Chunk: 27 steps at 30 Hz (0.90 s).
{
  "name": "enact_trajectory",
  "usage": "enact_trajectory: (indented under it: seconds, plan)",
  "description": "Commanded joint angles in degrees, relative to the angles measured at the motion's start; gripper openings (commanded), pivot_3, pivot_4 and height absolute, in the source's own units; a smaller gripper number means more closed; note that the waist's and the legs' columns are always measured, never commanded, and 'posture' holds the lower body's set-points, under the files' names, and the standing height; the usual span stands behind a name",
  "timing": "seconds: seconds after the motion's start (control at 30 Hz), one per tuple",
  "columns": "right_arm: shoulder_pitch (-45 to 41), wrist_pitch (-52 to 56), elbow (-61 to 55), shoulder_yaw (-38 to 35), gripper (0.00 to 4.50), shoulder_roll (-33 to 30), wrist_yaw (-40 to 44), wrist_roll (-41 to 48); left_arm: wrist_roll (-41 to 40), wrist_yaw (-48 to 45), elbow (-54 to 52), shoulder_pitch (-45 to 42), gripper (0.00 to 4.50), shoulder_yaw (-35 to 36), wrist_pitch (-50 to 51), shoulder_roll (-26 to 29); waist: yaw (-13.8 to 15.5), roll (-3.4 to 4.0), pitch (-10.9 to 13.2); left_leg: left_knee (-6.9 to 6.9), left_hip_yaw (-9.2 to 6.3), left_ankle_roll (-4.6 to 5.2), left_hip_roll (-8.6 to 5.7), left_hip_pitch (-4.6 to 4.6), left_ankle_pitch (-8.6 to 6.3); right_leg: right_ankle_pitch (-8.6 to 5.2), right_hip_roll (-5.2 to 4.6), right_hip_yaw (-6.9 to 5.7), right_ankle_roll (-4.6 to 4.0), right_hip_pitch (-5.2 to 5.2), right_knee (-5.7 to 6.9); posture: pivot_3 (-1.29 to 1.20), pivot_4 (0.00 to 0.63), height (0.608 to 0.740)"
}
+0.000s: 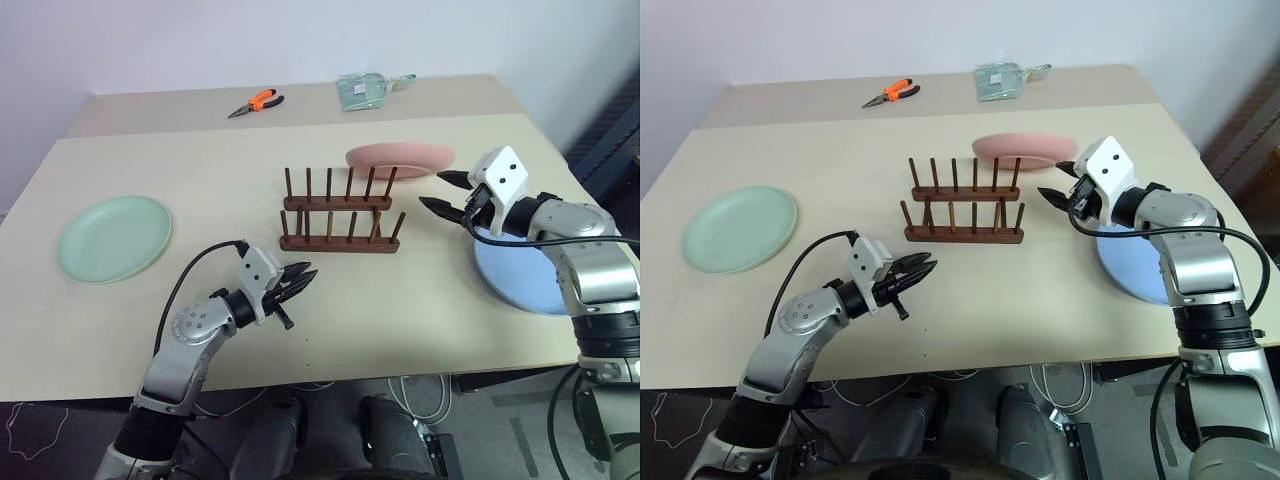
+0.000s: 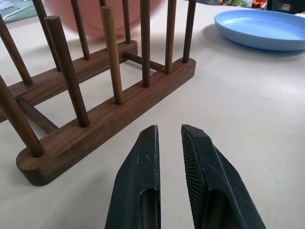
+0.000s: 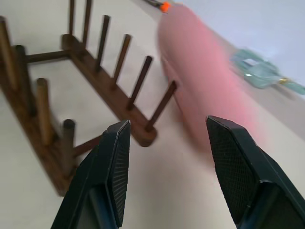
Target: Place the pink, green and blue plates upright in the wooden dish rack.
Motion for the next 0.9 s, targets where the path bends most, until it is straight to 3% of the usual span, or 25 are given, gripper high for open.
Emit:
enact_trajectory:
  seconds: [0.03,0.53,0.9]
  plan:
    - [-2.19,-3.31,3.0,-0.37,2.52,0.57,0.22,-1.41,0.3,-0.08,-0.48,-0.46,0.71,-0.12,-1.48,-0.1,0.0,0.0,0.0,0.0,0.0,0.0,0.0,0.0,0.0,0.0,0.0,0.0,0.0,0.0,0.0,0.0,0.15,0.739]
    - [-3.82,-6.71,3.61,-1.42,2.52,0.36,2.16,-2.18,0.43,-0.13,-0.67,0.12,0.71,-0.11,-1.68,0.04,0.0,0.02,0.01,0.0,0.0,0.0,0.0,0.0,0.0,0.0,0.0,0.0,0.0,-0.01,0.01,0.0,0.15,0.739]
    - [-8.2,-12.89,9.73,0.25,2.52,0.07,0.23,-7.4,0.52,-0.43,-0.16,-0.46,0.71,-0.52,-1.76,-0.3,-0.01,0.02,0.01,0.0,0.0,-0.01,0.0,0.0,0.0,0.01,0.0,0.0,0.01,-0.01,0.01,0.0,0.15,0.739]
